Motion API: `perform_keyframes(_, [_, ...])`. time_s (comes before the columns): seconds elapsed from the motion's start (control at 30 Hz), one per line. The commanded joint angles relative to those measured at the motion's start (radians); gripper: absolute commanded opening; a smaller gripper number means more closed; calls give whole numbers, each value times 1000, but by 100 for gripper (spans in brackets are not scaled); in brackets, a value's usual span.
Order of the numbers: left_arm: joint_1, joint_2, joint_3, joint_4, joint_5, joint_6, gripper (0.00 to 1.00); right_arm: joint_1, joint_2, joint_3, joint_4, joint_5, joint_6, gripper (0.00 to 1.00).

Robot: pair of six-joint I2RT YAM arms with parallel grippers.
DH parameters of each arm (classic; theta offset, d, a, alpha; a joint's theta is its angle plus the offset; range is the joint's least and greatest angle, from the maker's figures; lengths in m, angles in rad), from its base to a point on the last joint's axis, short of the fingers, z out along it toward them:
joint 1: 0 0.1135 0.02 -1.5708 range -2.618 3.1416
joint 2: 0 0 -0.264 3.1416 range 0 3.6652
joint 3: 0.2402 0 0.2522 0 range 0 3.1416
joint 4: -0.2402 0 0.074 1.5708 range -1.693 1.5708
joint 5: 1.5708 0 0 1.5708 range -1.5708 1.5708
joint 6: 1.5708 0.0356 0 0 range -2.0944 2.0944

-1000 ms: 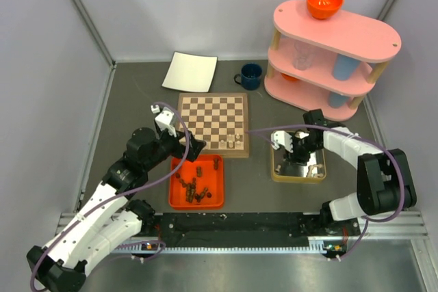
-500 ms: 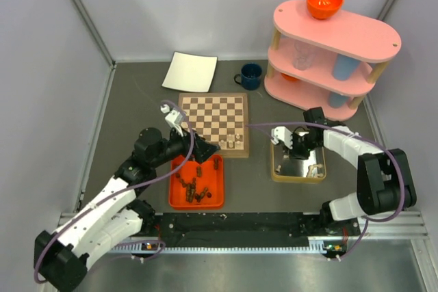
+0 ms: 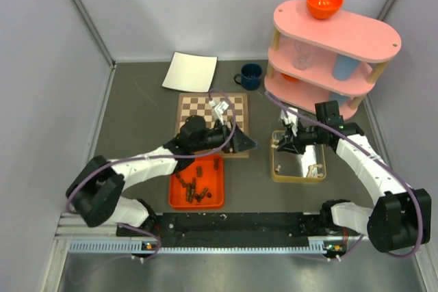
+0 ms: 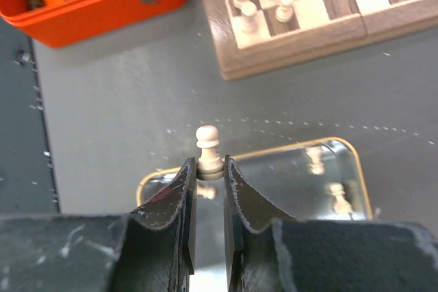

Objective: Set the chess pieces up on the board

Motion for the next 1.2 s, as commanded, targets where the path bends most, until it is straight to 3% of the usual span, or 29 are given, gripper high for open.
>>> perform_keyframes(0.0, [-58, 109, 130, 83, -43, -30, 80, -9, -8, 39, -14, -188, 79, 6])
perform_keyframes(0.17, [-84, 238, 211, 68, -50, -44, 64, -7, -25, 34, -15, -210, 76, 5])
perform_keyframes(0.3, [-105, 296, 252, 60, -34, -45, 59, -7, -33, 34, -15, -217, 76, 6])
perform_keyframes(0.5, [-111, 321, 279, 45, -22, -36, 52, -10, -37, 36, -15, -226, 74, 6])
perform_keyframes(0.63, [-111, 332, 283, 63, 3, -47, 39, -10, -36, 34, -15, -225, 72, 6])
perform_keyframes(0.8, [-111, 335, 282, 62, 18, -54, 31, -10, -34, 34, -14, -219, 72, 6])
perform_keyframes(1.17, [-110, 310, 268, 39, 24, -39, 32, -21, -31, 34, -14, -202, 71, 5])
